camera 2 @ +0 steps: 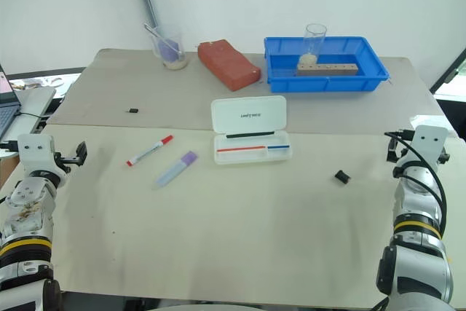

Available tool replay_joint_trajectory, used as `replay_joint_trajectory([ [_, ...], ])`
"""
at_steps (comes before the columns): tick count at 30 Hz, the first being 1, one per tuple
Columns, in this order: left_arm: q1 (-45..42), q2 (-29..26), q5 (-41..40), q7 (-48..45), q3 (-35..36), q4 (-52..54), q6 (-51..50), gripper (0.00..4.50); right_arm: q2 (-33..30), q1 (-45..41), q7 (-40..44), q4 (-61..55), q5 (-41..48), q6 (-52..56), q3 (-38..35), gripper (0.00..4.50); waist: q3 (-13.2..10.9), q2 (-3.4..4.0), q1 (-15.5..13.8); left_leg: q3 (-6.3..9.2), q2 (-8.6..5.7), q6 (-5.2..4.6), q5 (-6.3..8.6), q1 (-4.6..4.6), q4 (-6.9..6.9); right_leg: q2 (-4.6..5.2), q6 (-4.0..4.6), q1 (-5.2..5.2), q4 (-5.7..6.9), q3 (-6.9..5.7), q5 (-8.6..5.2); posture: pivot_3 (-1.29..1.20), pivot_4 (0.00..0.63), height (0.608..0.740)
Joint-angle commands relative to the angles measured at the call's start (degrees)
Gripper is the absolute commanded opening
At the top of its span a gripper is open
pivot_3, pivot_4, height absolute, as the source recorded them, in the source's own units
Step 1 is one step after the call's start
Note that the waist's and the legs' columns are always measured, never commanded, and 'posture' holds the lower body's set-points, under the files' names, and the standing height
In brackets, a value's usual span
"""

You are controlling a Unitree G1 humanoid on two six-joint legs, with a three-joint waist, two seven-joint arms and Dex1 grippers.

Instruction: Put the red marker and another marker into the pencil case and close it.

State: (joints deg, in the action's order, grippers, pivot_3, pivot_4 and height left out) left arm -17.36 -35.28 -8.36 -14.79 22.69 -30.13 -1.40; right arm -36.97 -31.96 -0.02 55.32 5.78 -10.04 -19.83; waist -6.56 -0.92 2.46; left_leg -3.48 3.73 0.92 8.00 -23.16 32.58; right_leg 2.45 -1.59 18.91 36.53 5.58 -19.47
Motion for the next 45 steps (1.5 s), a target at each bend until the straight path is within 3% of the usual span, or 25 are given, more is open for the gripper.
replay_joint_trajectory([
  [1, 0.4, -2.6, -0.4, -1.1, 1.4, 0.7, 1.0, 4.47, -0.4, 0.0, 0.1, -3.0, 0.5, 0.2, -0.5, 4.50, 0.0, 0.00, 0.0, 0.00, 0.00, 0.00, 0.00, 0.00, 0.00, 0.00, 0.00, 0.00, 0.00, 0.00, 0.00, 0.00, 0.150, 0.740],
  [7, 2.0, -7.3, -5.4, -14.4, 0.2, 8.3, -2.1, 4.47, -0.7, 1.5, 6.2, -12.7, 0.8, 3.4, 1.7, 4.50, 0.0, 0.01, 0.2, -0.03, 0.02, 0.00, 0.00, -0.01, -0.11, -0.01, 0.01, 0.08, 0.01, 0.02, 0.00, 0.00, 0.150, 0.740],
  [14, -2.9, -14.0, -7.5, -35.0, -12.8, 22.6, -10.6, 4.47, -3.0, 10.5, 28.7, -42.8, 8.9, 19.6, 7.6, 4.50, 0.0, 0.12, -0.8, -0.12, 0.07, 0.02, 0.00, -0.08, -0.12, 0.02, 0.01, 0.07, 0.03, -0.07, 0.00, 0.00, 0.150, 0.740],
  [19, -14.0, -11.5, -6.0, -45.0, -24.4, 24.8, -12.8, 4.47, -5.3, 17.6, 38.1, -64.2, 18.6, 33.6, 9.7, 4.50, 0.0, 0.11, -1.6, -0.12, 0.09, 0.00, 0.00, -0.21, -0.06, -0.04, 0.01, 0.19, 0.06, -0.05, 0.00, 0.00, 0.150, 0.740],
  [21, -21.5, -6.5, -4.0, -47.8, -30.5, 21.8, -12.0, 4.47, -6.4, 21.5, 39.8, -72.8, 21.1, 38.1, 11.2, 4.50, 0.0, 0.11, -2.0, -0.09, 0.10, 0.00, 0.00, -0.26, 0.02, -0.09, 0.01, 0.21, 0.06, -0.06, 0.00, 0.00, 0.150, 0.740],
  [29, -31.8, 10.2, 3.2, -51.2, -42.1, 7.1, -3.6, 4.47, -2.9, 27.5, 31.7, -88.6, 22.7, 49.3, 12.8, 4.50, 0.0, 0.09, -1.7, 0.15, 0.02, -0.05, -0.02, -0.65, 0.25, -0.24, -0.13, 0.27, -0.28, -0.01, 0.08, 0.00, 0.150, 0.740],
  [41, -33.8, 19.2, 11.1, -52.4, -47.1, -10.4, 5.9, 4.47, 0.2, 30.1, 21.9, -99.3, 23.4, 60.1, 10.9, 4.50, -0.1, -0.12, -1.7, 0.40, 0.02, -0.06, -0.02, -0.71, 0.25, -0.38, -0.13, 0.30, -0.30, -0.04, 0.08, 0.00, 0.150, 0.740],
  [45, -35.1, 21.3, 13.4, -50.9, -46.9, -16.9, 8.4, 3.26, 0.8, 29.9, 20.6, -100.1, 23.2, 61.3, 10.0, 4.50, -0.2, -0.16, -1.8, 0.43, 0.00, -0.06, -0.02, -0.74, 0.26, -0.37, -0.14, 0.30, -0.31, -0.06, 0.07, 0.00, 0.150, 0.740],
])
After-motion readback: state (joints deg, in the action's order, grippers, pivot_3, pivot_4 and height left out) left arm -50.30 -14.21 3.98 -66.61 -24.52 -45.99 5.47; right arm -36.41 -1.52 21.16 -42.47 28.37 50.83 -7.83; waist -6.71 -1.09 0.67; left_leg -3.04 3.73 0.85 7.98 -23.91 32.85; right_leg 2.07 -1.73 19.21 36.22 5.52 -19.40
